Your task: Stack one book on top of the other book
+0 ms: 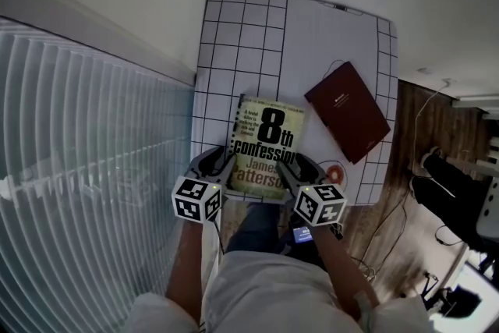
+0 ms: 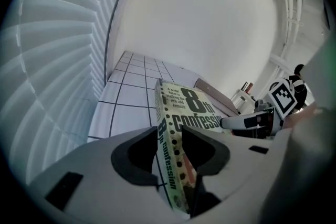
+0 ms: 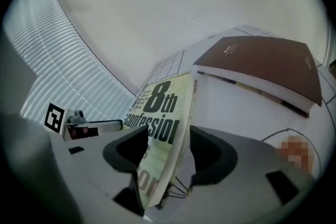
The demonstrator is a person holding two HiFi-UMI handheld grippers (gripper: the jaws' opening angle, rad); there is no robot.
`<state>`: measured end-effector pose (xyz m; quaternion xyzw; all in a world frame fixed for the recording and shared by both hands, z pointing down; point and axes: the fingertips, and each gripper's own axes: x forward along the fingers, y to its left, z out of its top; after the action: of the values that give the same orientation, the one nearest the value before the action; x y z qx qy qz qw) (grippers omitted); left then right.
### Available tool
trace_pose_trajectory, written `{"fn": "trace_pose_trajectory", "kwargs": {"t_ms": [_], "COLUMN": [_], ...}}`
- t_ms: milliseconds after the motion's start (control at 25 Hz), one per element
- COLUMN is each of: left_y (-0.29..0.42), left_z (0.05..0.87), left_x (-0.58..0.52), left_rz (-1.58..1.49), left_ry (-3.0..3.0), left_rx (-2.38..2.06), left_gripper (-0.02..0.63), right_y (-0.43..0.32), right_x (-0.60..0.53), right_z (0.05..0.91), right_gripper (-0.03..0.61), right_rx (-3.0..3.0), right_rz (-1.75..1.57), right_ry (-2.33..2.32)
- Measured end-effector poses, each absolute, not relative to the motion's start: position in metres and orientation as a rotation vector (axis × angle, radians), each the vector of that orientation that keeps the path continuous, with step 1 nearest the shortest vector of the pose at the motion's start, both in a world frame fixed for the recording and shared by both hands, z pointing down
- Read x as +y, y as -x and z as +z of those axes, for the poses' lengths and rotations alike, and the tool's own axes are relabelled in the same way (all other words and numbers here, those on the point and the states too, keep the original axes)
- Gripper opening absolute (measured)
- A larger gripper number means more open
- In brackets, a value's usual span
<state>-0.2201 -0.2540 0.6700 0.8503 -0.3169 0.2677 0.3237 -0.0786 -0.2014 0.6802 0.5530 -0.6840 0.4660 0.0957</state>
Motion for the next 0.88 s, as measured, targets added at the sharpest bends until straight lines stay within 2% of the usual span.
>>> {"fn": "trace_pose_trajectory", "kwargs": {"t_ms": [160,360,480,880], "left_y": [0.212,0.210,0.210,0.208], "left_z": [0.675,0.681,0.682,0.681], "left_x": [-0.248,-0.248,-0.247,-0.247], "left_rz": [0.682,0.669,0.662,0.681], "left_ry": [-2.179,-2.094,-2.063,-2.064], "left_rx": [-0.748,-0.671,-0.641,-0.668], "left_gripper": [0.175,0.176,0.176,0.176], "right_y": [0.080,0.084,0.088,0.086], "right_x": [-0.201,-0.202,-0.203,-0.204], "right_z": [0.683,0.687,0.686,0.682], "right_gripper": [0.255,0.255,0.209,0.198], "right_rx": [-2.018,-2.008,-2.024,-2.003], "right_rz": [1.394,1.461,1.513,1.523], "right_ry": [-1.634,-1.618,-1.593,-1.606]}}
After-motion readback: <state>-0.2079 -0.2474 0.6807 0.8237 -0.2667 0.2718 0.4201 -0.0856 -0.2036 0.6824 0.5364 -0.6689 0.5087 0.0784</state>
